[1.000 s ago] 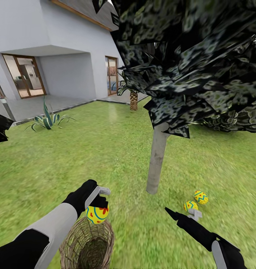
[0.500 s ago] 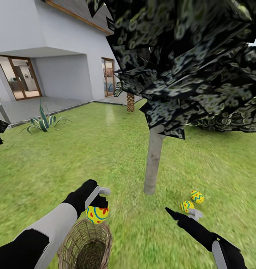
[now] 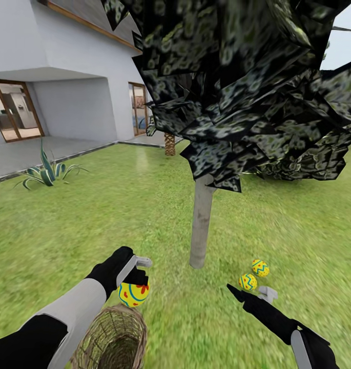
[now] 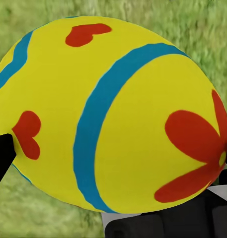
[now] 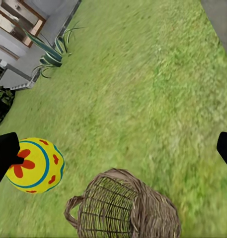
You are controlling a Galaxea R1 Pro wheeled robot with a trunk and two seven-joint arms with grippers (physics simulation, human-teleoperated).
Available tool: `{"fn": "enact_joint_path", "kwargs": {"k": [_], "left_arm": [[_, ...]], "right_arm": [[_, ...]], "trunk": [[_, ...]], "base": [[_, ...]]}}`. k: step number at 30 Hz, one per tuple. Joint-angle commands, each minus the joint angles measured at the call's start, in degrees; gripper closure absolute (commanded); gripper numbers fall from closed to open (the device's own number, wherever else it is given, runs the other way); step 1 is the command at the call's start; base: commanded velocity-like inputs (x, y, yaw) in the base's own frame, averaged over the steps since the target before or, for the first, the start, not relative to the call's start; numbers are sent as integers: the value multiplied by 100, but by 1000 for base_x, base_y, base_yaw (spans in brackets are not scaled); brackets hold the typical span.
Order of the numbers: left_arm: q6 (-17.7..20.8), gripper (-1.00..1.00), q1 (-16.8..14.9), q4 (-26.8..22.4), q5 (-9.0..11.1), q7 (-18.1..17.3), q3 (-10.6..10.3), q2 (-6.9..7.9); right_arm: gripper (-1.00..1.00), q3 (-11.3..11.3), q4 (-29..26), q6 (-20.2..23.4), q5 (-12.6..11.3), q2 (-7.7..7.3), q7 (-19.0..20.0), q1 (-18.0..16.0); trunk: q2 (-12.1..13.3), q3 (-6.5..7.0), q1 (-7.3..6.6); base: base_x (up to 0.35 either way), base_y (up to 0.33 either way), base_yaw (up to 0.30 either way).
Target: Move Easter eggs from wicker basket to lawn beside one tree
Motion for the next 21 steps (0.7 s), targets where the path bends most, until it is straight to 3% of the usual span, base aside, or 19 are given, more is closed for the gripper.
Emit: {"fn": "enact_joint_path", "kwargs": {"k": [1, 8, 21], "left_arm": [[17, 100, -5, -4, 59, 54, -36, 4], [17, 100, -5, -6, 62, 48, -36, 5], [12, 100, -5, 3, 55, 45, -36, 1]], "right_arm": [[-100, -2, -7, 49, -16, 5, 6, -2], [-100, 11, -8, 46, -25, 5, 2, -3], [-100, 15, 0, 46, -21, 5, 1, 0]], "trunk": [[34, 9, -21], [315, 142, -175], [836, 473, -460]], "base": [[0, 0, -3], [0, 0, -15], [0, 0, -174]]}}
